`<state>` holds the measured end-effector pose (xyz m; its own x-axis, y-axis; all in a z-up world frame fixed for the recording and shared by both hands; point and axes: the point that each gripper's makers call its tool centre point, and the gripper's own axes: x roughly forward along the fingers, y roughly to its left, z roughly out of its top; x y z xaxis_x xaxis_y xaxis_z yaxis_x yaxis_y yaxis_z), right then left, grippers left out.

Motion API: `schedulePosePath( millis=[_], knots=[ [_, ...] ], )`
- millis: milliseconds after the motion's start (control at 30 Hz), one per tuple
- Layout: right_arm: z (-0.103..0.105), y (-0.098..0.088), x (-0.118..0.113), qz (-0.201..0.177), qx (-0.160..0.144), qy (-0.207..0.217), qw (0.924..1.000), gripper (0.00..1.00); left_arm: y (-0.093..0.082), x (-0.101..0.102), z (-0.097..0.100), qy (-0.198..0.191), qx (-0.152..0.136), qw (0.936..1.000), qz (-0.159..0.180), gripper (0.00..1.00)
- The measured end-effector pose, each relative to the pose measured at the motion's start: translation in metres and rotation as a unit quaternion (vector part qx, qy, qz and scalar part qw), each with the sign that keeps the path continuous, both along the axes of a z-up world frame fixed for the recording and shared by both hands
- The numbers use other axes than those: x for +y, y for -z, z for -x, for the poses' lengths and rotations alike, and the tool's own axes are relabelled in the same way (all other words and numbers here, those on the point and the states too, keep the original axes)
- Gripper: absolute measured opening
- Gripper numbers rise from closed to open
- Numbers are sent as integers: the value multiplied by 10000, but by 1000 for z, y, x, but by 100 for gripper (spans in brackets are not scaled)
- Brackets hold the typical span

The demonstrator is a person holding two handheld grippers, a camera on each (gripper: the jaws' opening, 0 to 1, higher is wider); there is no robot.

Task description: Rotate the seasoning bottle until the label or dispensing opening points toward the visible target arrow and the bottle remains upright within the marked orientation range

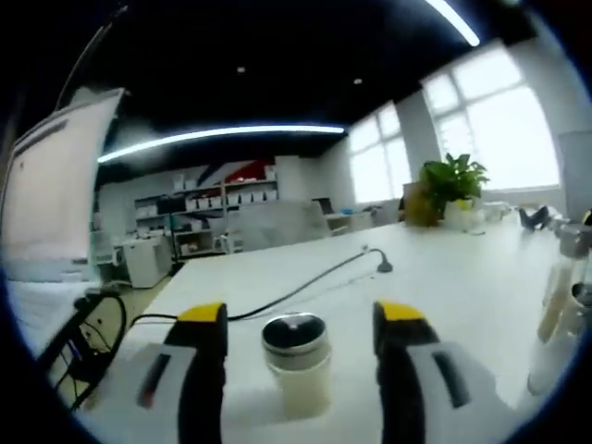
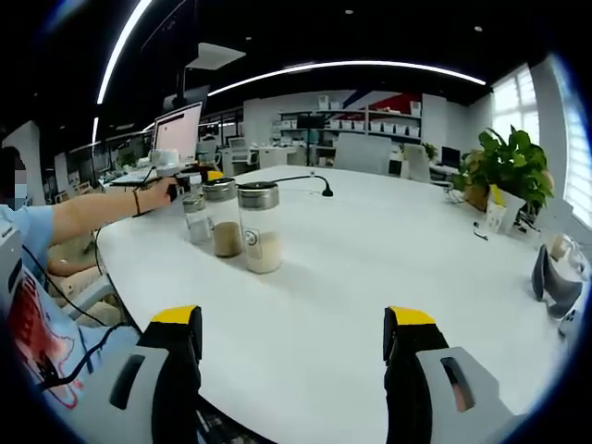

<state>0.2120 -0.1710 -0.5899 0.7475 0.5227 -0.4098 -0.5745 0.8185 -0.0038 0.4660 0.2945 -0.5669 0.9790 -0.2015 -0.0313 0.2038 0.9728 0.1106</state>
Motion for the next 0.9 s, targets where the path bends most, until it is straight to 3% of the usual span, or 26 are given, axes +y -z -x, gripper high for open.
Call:
schedulePosePath(
  millis=[100,167,300,433,833,900],
  knots=[
    [0,0,0,-3,-10,5,10000,83,11,4,-3,-151,160,9997,65,54],
    [-1,1,0,-6,15,4,10000,83,12,4,-7,-134,132,9991,381,53],
    [-1,2,1,-11,52,-7,10000,83,15,4,-10,-146,190,9996,179,51],
    [-1,2,1,0,53,2,10000,83,15,5,-10,-124,156,9996,200,35],
    [-1,3,1,13,66,7,10000,83,13,2,-11,-168,159,9997,98,34],
    [-1,4,0,15,73,12,10000,83,10,-4,-10,-30,134,9992,388,34]
  ],
)
